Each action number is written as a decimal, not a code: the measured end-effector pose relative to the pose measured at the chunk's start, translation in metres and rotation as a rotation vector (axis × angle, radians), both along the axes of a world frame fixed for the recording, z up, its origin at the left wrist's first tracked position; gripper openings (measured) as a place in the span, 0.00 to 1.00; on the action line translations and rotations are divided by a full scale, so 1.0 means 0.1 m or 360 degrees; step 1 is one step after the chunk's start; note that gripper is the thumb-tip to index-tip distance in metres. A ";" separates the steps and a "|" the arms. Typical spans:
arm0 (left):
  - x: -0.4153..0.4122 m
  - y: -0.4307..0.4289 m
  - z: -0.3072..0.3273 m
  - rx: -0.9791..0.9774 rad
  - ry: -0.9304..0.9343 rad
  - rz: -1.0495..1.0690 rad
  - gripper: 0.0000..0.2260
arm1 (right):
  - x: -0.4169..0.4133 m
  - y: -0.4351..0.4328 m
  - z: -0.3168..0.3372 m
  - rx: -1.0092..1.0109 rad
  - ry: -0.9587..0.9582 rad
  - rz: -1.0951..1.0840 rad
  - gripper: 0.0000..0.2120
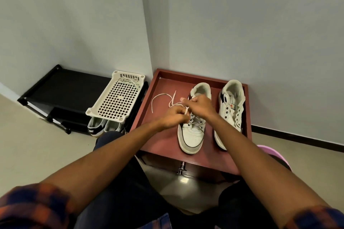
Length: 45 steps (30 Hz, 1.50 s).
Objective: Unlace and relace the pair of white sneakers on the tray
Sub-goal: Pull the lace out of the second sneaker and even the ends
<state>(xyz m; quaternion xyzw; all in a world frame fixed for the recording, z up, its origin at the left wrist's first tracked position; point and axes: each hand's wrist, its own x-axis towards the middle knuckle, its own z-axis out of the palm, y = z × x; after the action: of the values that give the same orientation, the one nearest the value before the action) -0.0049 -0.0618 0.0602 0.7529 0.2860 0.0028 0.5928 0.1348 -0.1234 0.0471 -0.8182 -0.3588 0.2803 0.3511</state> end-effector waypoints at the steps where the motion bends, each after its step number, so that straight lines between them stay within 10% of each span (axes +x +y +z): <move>1: -0.01 -0.03 0.02 0.0080 0.0033 -0.0090 0.07 | -0.03 0.00 0.04 -0.0019 0.0257 -0.0040 0.20; 7: -0.17 -0.07 0.06 0.0256 0.0097 -0.0332 0.07 | -0.13 -0.11 0.05 -0.0331 0.0574 0.0079 0.06; 18: -0.42 -0.21 0.06 0.0000 0.0169 -0.0343 0.15 | -0.09 -0.03 0.22 0.0373 0.1714 -0.0295 0.11; 32: -0.75 0.01 -0.47 -0.0610 0.0367 0.0484 0.13 | 0.66 -0.16 0.48 0.0828 0.1387 -0.0837 0.11; 45: 0.03 -0.06 -0.03 -0.0118 -0.0250 0.0598 0.14 | -0.28 -0.27 -0.06 0.0574 0.0898 -0.0316 0.31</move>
<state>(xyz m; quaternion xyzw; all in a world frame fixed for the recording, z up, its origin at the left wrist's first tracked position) -0.0023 -0.0673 0.0567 0.6615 0.3742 0.1613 0.6296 0.1069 -0.1507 0.0415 -0.6643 -0.2101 0.3919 0.6008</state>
